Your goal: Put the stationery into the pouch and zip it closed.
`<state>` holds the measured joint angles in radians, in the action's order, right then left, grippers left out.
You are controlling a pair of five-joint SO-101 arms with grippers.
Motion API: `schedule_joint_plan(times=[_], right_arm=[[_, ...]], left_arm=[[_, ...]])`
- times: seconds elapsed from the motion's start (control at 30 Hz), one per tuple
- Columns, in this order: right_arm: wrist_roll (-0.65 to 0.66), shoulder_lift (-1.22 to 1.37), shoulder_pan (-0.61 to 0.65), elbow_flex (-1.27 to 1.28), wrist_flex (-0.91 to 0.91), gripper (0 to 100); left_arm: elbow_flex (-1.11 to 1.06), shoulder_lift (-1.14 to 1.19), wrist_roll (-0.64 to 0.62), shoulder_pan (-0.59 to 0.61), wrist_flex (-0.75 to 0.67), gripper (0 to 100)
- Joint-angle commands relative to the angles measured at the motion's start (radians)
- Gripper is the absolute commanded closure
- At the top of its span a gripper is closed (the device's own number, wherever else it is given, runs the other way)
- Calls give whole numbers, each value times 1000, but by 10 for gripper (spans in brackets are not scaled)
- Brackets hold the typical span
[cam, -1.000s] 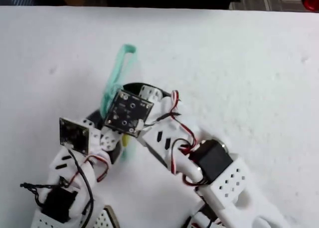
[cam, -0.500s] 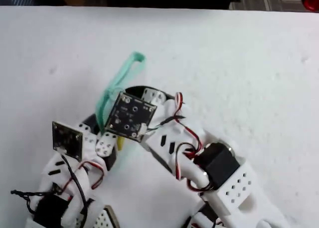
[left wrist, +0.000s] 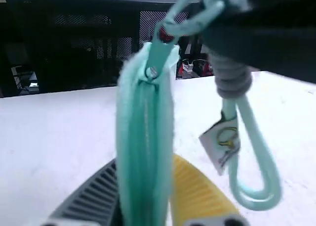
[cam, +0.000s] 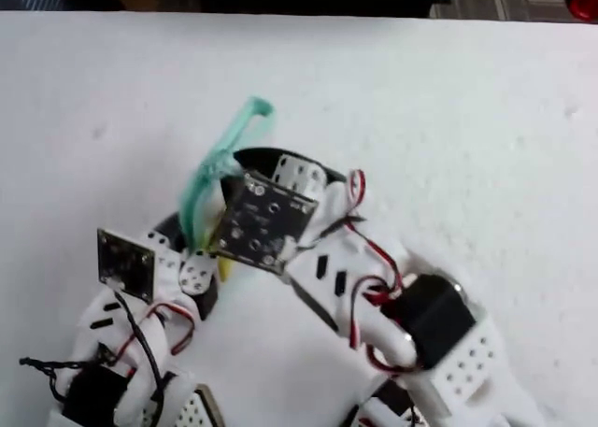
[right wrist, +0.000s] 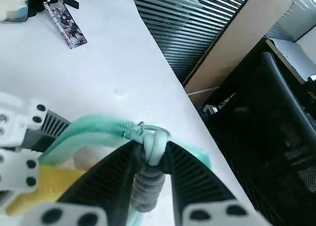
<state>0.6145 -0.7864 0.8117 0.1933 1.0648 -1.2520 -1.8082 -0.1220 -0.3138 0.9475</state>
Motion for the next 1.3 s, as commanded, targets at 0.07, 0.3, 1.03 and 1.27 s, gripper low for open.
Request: schedule_joint_plan(times=[0.07,0.3,1.03,1.27], right_arm=[[72,145,-33,-92,-42,981],[83,232,-160,-178,-33,981],[143,437,-452,-181,-104,981],[143,515,-524,-181,-217,981]], left_arm=[[40,-19,84,-61,3,978],[40,-19,104,-79,32,978],[41,-19,103,-22,43,980],[41,-19,103,-24,43,980]])
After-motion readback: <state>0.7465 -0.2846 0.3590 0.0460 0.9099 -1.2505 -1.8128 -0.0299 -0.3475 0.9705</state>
